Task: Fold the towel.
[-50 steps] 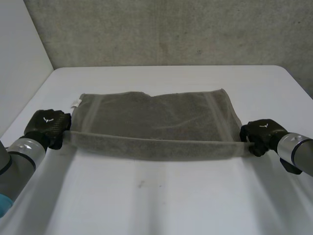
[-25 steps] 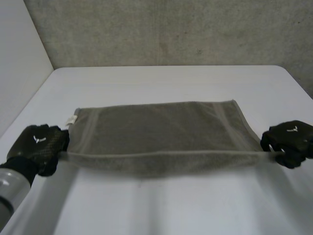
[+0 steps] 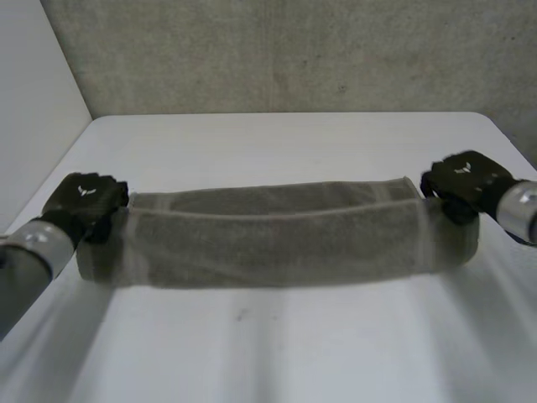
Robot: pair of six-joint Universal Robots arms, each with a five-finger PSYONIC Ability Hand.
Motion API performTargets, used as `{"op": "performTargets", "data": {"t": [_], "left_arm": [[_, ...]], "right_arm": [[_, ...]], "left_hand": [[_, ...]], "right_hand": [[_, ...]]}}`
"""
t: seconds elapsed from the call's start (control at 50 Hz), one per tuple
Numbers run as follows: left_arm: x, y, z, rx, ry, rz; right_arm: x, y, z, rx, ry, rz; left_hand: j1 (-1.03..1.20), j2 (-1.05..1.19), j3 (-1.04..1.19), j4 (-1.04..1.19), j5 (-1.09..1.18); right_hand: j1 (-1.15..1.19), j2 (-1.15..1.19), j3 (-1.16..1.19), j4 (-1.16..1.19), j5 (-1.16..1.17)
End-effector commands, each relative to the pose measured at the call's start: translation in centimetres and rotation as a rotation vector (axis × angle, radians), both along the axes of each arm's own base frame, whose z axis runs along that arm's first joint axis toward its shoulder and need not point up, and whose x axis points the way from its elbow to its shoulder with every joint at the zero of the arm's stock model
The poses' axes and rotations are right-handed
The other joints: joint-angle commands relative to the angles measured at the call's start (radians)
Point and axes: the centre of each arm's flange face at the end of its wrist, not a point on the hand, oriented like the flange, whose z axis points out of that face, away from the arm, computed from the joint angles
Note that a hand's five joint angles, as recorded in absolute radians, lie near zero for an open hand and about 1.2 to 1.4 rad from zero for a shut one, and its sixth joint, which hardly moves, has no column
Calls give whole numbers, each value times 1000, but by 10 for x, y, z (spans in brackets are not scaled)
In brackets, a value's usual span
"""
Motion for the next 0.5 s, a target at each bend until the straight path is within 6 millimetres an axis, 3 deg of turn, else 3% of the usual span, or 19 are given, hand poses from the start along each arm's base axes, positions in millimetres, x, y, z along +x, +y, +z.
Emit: {"op": "performTargets", "data": {"t": [0.02,0.06,0.08,0.12,0.24,0.28,0.36,0.38,0.4,0.42,0.46,0.5], "left_arm": [[-15,-52,-17,-18,7,-31],[-22,-75,-24,-39,13,-41],[-22,-75,-24,-39,13,-41],[-28,-95,-32,-60,14,-44],[-33,-117,-42,-86,11,-14],[-32,-129,-46,-100,9,17],[-33,-134,-52,-98,9,23],[-33,-134,-55,-92,7,25],[-33,-134,-55,-92,7,25],[-35,-132,-58,-83,6,21],[-39,-129,-59,-74,5,11],[-43,-125,-60,-65,4,0]], "right_arm": [[35,-48,-20,-137,-58,-1],[40,-57,-24,-167,-68,-10],[40,-57,-24,-167,-68,-10],[43,-74,-31,-226,-78,-49],[49,-91,-44,-274,-77,-73],[52,-97,-58,-267,-75,-73],[53,-103,-67,-265,-75,-73],[54,-104,-71,-262,-74,-72],[54,-104,-71,-262,-74,-72],[55,-104,-75,-259,-69,-66],[58,-103,-76,-265,-67,-60],[64,-100,-71,-288,-82,-42]], "left_hand": [[204,178,180,179,191],[204,178,180,179,191],[204,178,180,179,191],[204,178,180,179,191],[204,178,180,179,191],[204,178,180,179,191],[204,178,180,179,191],[-443,-469,-468,-469,-457],[-450,-476,-474,-475,-464],[-1017,-1043,-1042,-1043,-1031],[-929,-954,-953,-954,-942],[-1017,-1043,-1042,-1043,-1031]], "right_hand": [[8,182,185,178,191],[8,182,185,178,191],[8,182,185,178,191],[8,182,185,178,191],[8,182,185,178,191],[8,182,185,178,191],[8,182,185,178,191],[-381,-206,-204,-211,-197],[-385,-210,-208,-215,-201],[-1214,-1039,-1037,-1044,-1030],[-1214,-1039,-1037,-1044,-1030],[-1214,-1039,-1037,-1044,-1030]]}}
